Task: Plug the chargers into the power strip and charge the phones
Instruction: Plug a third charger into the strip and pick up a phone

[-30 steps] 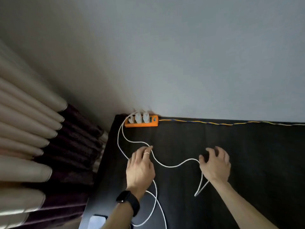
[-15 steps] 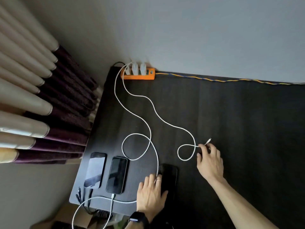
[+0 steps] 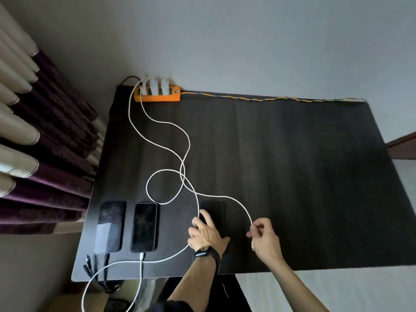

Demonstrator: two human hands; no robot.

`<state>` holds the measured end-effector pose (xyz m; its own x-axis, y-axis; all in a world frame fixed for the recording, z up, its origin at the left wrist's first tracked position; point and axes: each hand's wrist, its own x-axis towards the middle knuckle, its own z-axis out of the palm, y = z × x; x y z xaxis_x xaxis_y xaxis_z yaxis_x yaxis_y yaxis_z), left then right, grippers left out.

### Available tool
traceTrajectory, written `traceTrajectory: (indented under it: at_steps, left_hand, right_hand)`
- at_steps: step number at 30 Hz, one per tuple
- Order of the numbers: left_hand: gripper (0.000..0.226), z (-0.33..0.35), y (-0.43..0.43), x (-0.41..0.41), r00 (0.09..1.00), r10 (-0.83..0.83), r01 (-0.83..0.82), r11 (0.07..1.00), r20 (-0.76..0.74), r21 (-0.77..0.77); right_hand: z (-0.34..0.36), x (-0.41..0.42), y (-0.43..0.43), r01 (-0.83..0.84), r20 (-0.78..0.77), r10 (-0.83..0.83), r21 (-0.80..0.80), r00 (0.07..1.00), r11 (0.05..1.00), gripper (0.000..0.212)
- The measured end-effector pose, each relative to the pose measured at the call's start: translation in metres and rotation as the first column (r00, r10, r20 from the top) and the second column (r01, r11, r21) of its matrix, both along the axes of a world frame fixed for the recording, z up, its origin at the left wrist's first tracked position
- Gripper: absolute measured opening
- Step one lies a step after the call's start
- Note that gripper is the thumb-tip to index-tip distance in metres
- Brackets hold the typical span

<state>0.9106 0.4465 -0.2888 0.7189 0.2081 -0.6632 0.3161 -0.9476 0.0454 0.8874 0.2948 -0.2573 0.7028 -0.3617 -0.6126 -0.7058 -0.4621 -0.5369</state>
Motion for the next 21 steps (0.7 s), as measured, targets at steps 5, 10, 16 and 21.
traceTrajectory:
  at_steps: [5,10,16,21]
  left_hand:
    - [0.126,0.002,0.013,-0.003,0.999,0.035,-0.036,0.991,-0.008,-0.127]
    - [0.112,0.032,0.04,0.015,0.927,0.319,-0.373,0.833,-0.196,-0.408]
    - [0.029,0.077,0.079,0.027,0.574,0.394,-0.78,-0.002,-0.717,-0.626]
    - [0.01,0.08,0.104,0.034,0.45,0.553,-0.709,-0.257,-0.701,-0.657]
  right_hand:
    - [0.036,0.0,0.01,0.368,0.025,-0.414,0.413,0.91,0.833,0.025]
    - [0.06,-0.001,0.01,0.31,0.063,-0.404,0.54,0.912,0.783,0.026]
    - [0.071,-0.005,0.015,0.049,0.27,-0.085,0.139,0.959,0.989,0.023]
    - [0.097,0.001,0.014,-0.145,0.382,0.171,-0.097,0.908,0.985,0.043]
